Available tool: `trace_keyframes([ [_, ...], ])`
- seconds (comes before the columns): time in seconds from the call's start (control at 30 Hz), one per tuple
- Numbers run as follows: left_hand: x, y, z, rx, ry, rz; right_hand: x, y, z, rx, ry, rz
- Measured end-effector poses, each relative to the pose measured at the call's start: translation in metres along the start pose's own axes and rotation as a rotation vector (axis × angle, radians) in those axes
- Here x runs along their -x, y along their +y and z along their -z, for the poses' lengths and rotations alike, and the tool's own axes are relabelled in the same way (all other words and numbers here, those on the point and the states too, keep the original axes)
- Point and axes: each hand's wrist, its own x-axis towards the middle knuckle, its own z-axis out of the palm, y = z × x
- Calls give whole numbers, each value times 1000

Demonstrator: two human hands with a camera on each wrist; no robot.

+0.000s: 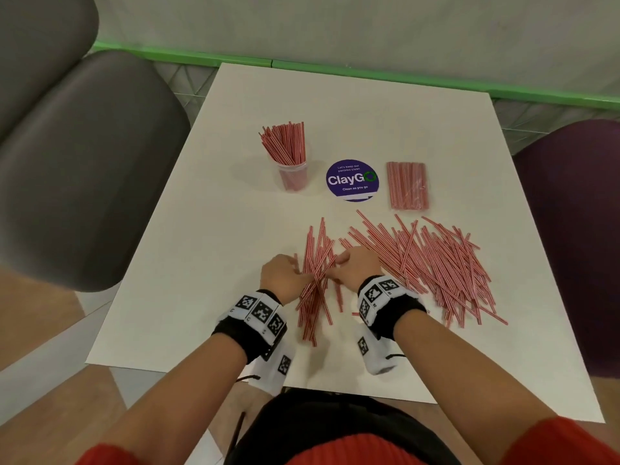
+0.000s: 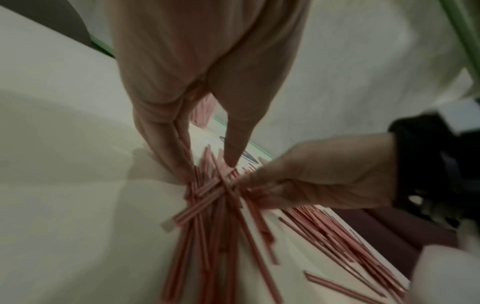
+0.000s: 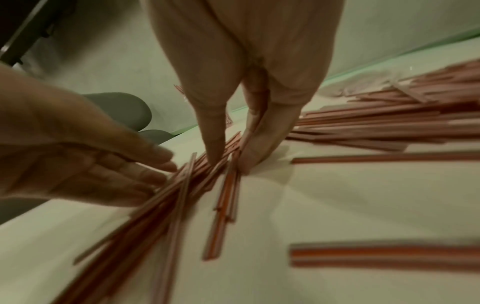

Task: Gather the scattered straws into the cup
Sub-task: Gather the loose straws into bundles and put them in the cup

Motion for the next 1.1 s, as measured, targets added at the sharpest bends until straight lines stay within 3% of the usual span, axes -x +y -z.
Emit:
trace_keyframes([
  [0.17, -1, 17, -13, 87, 18, -46, -3, -6, -13, -270, 32, -56],
  [0.43, -15, 16, -33, 95, 72, -97, -16, -2, -19, -561, -170, -195],
  [0.67, -23, 22, -35, 225, 28, -77, -18, -6, -27, -669, -124, -149],
  [0.87, -23, 32, -27, 427, 28, -118, -15, -10, -12, -910, -115, -87],
  [1.1, -28, 48, -8, 608, 209, -198, -13, -16, 6, -891, -87, 1],
])
